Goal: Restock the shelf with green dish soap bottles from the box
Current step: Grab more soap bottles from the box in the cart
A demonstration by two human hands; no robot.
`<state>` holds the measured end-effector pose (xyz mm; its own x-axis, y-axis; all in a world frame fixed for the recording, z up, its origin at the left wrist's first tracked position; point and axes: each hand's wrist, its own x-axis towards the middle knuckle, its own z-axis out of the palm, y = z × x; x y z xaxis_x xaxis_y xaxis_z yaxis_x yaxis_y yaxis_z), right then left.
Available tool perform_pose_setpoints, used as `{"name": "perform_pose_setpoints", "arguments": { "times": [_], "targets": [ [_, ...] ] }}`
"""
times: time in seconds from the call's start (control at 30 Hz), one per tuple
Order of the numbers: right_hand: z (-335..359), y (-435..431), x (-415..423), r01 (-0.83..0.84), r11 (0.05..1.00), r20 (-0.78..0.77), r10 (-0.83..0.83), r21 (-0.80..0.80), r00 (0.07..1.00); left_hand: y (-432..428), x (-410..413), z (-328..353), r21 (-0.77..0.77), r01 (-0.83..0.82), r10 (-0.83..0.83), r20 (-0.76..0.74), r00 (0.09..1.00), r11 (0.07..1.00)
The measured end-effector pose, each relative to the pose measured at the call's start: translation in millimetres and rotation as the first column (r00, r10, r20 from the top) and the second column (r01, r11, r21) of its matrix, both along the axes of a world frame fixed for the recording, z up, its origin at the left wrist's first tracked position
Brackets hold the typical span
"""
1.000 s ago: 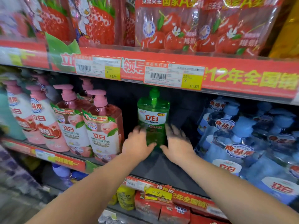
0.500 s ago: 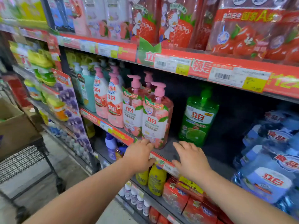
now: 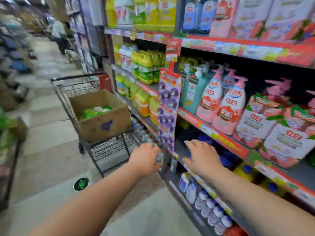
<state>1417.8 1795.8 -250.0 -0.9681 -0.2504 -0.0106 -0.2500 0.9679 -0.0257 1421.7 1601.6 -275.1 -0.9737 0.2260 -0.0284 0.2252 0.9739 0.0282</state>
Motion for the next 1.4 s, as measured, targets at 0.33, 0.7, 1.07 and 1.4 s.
{"name": "perform_pose_setpoints", "arguments": {
  "times": [0.33,0.7,1.07,1.4],
  "targets": [
    [-15,-198,-44,-0.309,0.95,0.059,0.306,0.045,0.95,-187,10,-7,0.047,-0.309,0.309,0.018,0.951,0.95],
    [-34,-386,-163,-0.517,0.856,0.073,0.517,-0.023,0.853,-352,-65,-15,-0.018,-0.504,0.504,0.049,0.862,0.863],
    [-40,-501,-296,-0.512,0.859,0.155,0.504,0.017,0.85,-470,-186,-12,-0.035,-0.526,0.527,0.089,0.845,0.85],
    [-68,-598,-382,-0.323,0.945,0.212,0.305,0.052,0.928,-599,-290,-28,-0.008,-0.381,0.38,0.097,0.92,0.924]
  ]
}}
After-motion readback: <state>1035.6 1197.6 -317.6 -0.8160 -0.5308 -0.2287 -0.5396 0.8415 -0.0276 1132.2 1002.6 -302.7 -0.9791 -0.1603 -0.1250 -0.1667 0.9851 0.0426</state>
